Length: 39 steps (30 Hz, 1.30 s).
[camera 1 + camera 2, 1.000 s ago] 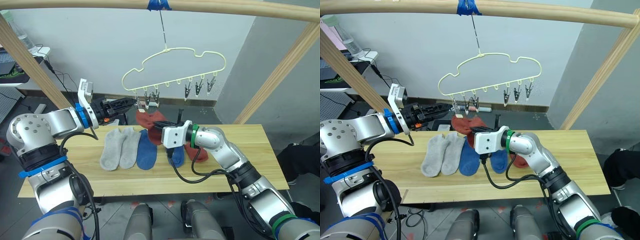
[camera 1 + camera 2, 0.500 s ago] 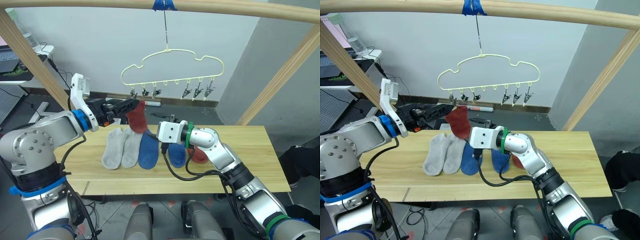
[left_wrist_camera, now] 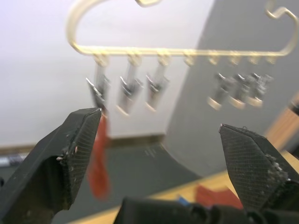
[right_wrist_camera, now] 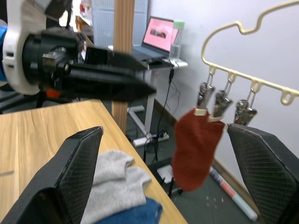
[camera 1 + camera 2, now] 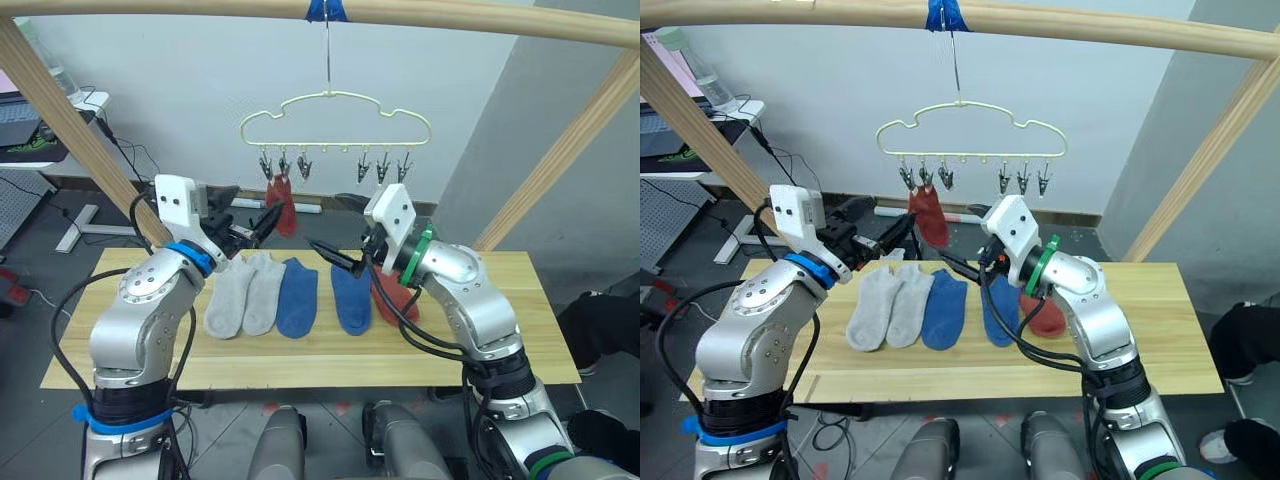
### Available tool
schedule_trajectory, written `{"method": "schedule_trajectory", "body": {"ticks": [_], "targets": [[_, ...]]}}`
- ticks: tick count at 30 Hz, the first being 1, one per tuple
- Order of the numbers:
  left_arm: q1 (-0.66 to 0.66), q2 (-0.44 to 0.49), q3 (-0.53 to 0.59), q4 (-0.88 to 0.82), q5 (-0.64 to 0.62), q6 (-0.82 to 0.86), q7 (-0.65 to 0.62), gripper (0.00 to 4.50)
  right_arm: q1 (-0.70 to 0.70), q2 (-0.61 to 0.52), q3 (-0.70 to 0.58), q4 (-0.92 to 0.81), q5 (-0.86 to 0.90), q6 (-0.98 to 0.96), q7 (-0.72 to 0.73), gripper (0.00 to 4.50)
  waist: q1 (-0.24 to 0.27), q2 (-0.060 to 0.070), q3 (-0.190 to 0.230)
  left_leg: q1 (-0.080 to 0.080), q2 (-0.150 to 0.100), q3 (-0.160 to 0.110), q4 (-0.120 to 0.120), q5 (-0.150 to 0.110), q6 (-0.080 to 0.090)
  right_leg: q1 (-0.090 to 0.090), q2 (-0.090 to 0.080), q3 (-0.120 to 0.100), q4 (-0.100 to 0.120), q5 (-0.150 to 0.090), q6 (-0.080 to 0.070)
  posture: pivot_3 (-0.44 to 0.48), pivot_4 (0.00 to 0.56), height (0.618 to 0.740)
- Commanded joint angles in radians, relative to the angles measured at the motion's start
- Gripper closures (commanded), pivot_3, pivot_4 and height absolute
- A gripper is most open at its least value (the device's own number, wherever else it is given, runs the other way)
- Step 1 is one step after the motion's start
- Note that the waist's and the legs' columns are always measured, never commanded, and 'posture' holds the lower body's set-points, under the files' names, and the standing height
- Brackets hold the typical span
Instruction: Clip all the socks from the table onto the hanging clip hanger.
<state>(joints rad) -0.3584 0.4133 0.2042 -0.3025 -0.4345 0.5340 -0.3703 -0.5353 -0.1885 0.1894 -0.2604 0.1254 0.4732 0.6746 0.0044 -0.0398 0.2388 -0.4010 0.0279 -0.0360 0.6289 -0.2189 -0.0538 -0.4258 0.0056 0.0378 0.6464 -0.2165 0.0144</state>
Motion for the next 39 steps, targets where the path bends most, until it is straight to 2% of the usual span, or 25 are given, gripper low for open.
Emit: {"method": "schedule_trajectory", "body": {"ticks": [1, 3, 19, 23, 32, 39], "targets": [[-0.023, -0.027, -0.021, 0.045, 0.048, -0.097, 0.01, 0.87, -0.016, -0.02, -0.015, -0.068, 0.034, 0.029, -0.008, 0.0, -0.002, 0.0, 0.0, 0.0, 0.0, 0.001, 0.0, 0.0, 0.0, 0.0, 0.0, 0.0, 0.0, 0.0, 0.0, 0.063, 0.202, 0.74], [-0.032, -0.043, -0.039, 0.07, 0.069, -0.121, 0.016, 1.42, -0.026, -0.028, -0.012, -0.074, 0.042, 0.042, -0.009, 0.0, -0.004, 0.0, 0.0, 0.0, 0.0, 0.001, 0.0, 0.0, 0.0, 0.0, 0.0, 0.0, 0.0, 0.0, 0.0, 0.06, 0.204, 0.74], [-0.125, -0.135, -0.084, 0.282, 0.173, -0.296, 0.043, 1.42, -0.105, -0.037, -0.001, -0.098, 0.093, 0.121, -0.02, 0.0, -0.007, 0.0, 0.0, 0.0, 0.001, 0.001, 0.0, 0.0, 0.001, 0.0, 0.002, -0.001, 0.0, 0.0, 0.001, 0.042, 0.206, 0.74], [-0.162, -0.158, -0.072, 0.358, 0.184, -0.349, 0.063, 2.24, -0.106, -0.043, 0.004, -0.09, 0.088, 0.114, -0.03, 0.0, -0.007, 0.0, 0.0, 0.0, 0.001, 0.001, 0.001, 0.0, 0.001, 0.0, 0.002, -0.001, 0.0, 0.0, 0.001, 0.037, 0.201, 0.74], [-0.213, -0.175, -0.08, 0.517, 0.209, -0.489, 0.043, 2.24, -0.115, -0.039, 0.014, -0.065, 0.085, 0.096, -0.036, 0.0, -0.007, -0.001, 0.0, 0.0, 0.001, 0.001, 0.001, 0.0, 0.001, 0.0, 0.002, -0.001, 0.001, 0.0, 0.001, 0.034, 0.182, 0.74], [-0.231, -0.174, -0.087, 0.569, 0.22, -0.531, 0.028, 2.24, -0.124, -0.041, 0.017, -0.056, 0.088, 0.09, -0.038, 0.0, -0.008, -0.001, -0.001, 0.0, 0.001, 0.001, 0.001, 0.0, 0.001, 0.0, 0.002, -0.001, 0.001, 0.001, 0.001, 0.03, 0.182, 0.74]]}}
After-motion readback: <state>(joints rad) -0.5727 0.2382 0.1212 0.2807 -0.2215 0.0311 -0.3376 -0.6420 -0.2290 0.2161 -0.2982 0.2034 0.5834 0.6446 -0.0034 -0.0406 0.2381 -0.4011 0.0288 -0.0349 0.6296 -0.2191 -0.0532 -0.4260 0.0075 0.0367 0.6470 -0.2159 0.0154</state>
